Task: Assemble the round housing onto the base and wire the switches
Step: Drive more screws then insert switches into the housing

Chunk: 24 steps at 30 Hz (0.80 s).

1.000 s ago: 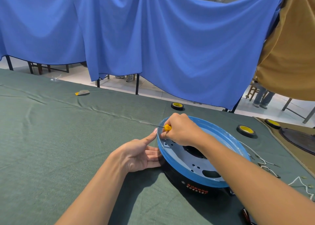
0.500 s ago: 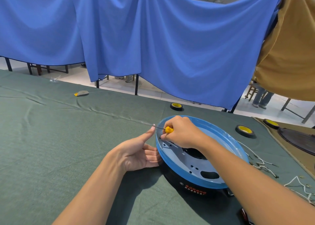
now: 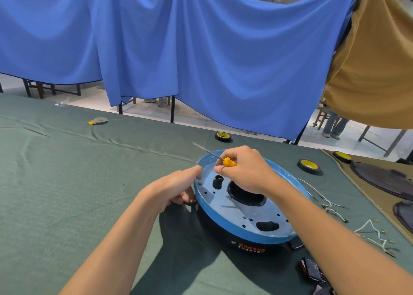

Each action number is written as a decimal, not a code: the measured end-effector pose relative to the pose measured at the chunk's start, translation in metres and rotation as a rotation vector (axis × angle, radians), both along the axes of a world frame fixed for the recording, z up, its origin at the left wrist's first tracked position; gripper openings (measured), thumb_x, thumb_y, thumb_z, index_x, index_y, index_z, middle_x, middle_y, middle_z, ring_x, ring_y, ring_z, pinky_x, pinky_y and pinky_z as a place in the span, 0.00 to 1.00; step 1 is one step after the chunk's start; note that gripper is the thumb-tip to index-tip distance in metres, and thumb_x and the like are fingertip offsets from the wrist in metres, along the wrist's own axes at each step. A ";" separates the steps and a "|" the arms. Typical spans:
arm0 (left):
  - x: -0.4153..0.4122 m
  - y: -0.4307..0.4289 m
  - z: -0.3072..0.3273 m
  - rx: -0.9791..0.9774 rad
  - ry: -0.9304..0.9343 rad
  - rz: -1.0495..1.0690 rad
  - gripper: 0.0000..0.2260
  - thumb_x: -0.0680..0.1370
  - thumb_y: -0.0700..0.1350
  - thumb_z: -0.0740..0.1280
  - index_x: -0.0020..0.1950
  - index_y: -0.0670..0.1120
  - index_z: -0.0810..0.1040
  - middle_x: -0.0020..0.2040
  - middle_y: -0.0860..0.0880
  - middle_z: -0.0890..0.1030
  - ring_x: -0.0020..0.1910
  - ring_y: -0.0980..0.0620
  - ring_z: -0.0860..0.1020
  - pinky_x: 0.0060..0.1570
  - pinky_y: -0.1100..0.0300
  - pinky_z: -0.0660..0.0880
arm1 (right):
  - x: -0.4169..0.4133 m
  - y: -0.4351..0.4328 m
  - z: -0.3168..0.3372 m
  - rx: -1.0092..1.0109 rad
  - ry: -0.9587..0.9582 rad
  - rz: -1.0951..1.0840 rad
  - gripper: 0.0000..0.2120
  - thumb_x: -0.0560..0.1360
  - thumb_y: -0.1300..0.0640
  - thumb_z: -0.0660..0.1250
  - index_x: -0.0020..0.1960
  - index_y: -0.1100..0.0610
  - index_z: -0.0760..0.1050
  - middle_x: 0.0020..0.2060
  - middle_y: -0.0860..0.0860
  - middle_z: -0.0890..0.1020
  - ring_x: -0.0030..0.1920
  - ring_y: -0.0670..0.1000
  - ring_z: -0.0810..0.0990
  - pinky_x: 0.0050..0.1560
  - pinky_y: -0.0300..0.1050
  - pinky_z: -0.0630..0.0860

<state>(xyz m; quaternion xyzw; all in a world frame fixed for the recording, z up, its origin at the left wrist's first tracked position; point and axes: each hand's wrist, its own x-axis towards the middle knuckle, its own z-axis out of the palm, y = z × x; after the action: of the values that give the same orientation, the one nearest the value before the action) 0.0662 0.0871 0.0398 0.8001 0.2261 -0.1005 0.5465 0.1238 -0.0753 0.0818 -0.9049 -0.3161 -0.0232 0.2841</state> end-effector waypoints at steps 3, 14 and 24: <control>-0.001 0.003 0.000 0.064 0.009 -0.032 0.18 0.74 0.60 0.57 0.41 0.46 0.76 0.34 0.49 0.77 0.36 0.51 0.67 0.38 0.56 0.61 | -0.004 -0.003 0.000 0.016 0.011 -0.009 0.03 0.75 0.50 0.69 0.43 0.47 0.78 0.43 0.46 0.80 0.52 0.49 0.75 0.46 0.45 0.70; 0.001 0.011 -0.003 0.084 -0.057 -0.086 0.17 0.78 0.57 0.63 0.43 0.45 0.83 0.32 0.51 0.79 0.31 0.53 0.72 0.35 0.60 0.66 | -0.017 -0.018 0.006 0.148 0.262 -0.024 0.14 0.80 0.56 0.60 0.64 0.59 0.73 0.53 0.59 0.80 0.39 0.47 0.74 0.45 0.46 0.71; 0.016 -0.003 -0.022 -0.070 -0.623 0.339 0.08 0.80 0.47 0.66 0.53 0.46 0.82 0.45 0.51 0.84 0.45 0.52 0.82 0.47 0.55 0.78 | -0.012 -0.013 0.010 0.640 0.025 -0.185 0.16 0.69 0.55 0.76 0.53 0.50 0.74 0.39 0.51 0.83 0.35 0.48 0.82 0.39 0.44 0.79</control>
<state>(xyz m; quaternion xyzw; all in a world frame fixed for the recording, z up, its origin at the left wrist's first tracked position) 0.0821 0.0844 0.0179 0.7243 0.1743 0.2328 0.6251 0.1115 -0.0881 0.0916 -0.7948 -0.2058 -0.1358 0.5545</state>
